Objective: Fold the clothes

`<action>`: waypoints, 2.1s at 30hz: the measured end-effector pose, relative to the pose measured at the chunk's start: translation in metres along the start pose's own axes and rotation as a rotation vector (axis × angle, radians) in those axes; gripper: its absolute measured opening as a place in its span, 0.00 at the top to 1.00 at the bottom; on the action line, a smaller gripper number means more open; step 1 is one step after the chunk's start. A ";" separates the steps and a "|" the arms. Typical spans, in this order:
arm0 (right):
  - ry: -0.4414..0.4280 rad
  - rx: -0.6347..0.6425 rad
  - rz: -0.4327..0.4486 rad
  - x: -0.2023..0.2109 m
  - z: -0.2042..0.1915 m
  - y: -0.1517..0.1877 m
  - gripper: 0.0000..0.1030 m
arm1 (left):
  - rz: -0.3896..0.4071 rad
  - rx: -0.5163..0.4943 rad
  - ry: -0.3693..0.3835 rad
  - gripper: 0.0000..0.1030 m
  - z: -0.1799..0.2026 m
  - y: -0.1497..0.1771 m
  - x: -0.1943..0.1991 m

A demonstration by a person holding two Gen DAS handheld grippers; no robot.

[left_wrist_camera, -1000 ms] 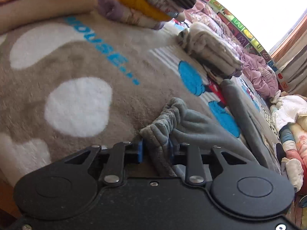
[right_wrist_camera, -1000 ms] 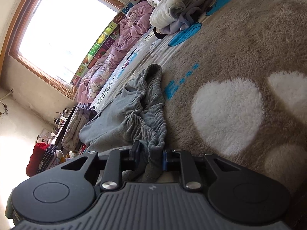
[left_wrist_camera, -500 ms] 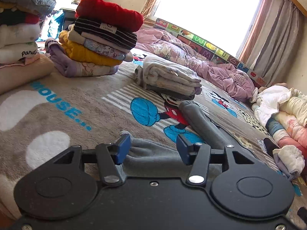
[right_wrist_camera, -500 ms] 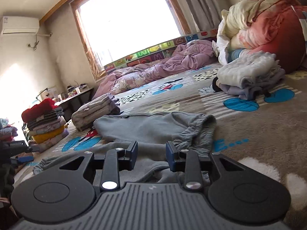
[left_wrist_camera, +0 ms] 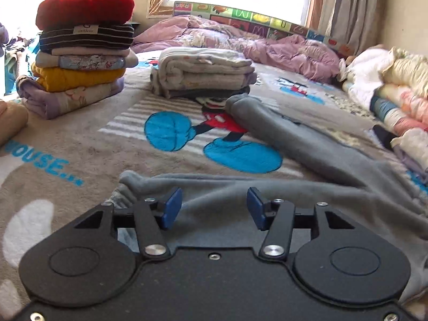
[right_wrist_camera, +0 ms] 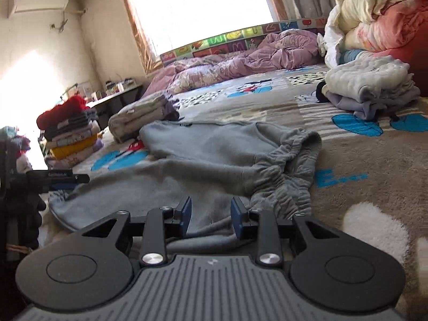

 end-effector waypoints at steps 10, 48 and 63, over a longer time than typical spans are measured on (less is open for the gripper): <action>0.031 -0.192 0.044 -0.029 0.068 -0.048 0.58 | -0.068 0.173 0.166 0.44 0.039 -0.077 -0.035; -0.076 -0.304 0.137 -0.065 0.127 -0.071 0.92 | -0.044 -0.005 0.100 0.81 0.048 -0.154 -0.108; -0.080 -0.424 0.041 -0.094 0.147 -0.062 0.92 | -0.189 -0.063 0.046 0.56 0.051 -0.147 -0.200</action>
Point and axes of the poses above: each gripper's, at about its wrist camera, not at the fingertips, and x roughly against the way its jaws point, z to its right, y to its underside, the point moved 3 cm from there along -x, roughly the way its jaws point, and after that the axes turned 10 degrees about -y, right-handed, at the moved point
